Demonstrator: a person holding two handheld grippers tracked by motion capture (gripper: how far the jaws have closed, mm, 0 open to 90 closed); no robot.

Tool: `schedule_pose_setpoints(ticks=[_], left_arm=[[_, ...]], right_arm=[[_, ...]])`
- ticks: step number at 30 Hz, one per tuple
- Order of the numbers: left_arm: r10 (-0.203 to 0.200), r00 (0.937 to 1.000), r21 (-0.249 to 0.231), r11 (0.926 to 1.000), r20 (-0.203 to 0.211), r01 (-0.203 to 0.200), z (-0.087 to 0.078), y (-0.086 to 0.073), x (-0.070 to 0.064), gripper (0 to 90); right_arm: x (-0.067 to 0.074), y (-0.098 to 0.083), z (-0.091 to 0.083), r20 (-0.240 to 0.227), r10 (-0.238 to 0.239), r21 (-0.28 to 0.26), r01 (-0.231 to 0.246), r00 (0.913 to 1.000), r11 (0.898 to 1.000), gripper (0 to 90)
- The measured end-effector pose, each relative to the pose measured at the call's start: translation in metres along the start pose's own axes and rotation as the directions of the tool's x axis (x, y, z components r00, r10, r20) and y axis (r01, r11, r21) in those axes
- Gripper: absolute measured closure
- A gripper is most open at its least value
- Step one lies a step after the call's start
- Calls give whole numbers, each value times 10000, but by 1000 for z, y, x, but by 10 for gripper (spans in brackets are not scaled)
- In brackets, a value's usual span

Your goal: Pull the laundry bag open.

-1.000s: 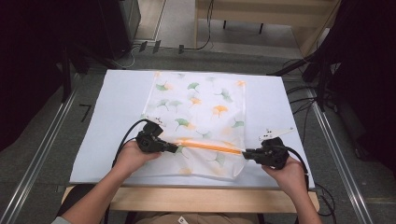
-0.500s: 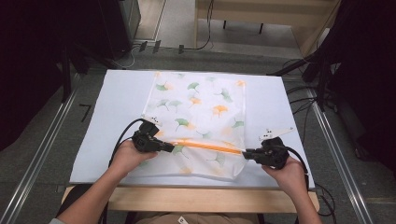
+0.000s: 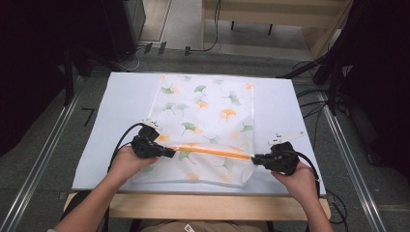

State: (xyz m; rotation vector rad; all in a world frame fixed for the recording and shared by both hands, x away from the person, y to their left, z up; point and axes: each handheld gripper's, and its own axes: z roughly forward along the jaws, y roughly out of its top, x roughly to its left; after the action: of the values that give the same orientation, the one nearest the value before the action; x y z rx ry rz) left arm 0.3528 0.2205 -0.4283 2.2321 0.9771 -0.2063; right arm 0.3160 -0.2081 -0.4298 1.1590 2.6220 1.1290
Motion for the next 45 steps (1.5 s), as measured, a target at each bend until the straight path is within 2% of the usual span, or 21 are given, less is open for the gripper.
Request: schedule_pose_setpoints(ticks=[27,33,39,45], left_arm=[[-149,9998,105,9998,88,148,-3,-3,3,900],[-181,9998,204,9996,-19,181,-5,-4,6,900],[-362,9992,135,9992,-184,365,-15,-13,13,900],[-446,9988,73,9990,-215,447,-17,-15,15,900]], right_arm=[[-1,0,0,25,-4,4,4,10000,10000,847],[-1,0,0,34,-17,12,17,10000,10000,847],[-1,0,0,47,33,78,-34,10000,10000,848],[-1,0,1,63,48,94,-49,10000,9999,848]])
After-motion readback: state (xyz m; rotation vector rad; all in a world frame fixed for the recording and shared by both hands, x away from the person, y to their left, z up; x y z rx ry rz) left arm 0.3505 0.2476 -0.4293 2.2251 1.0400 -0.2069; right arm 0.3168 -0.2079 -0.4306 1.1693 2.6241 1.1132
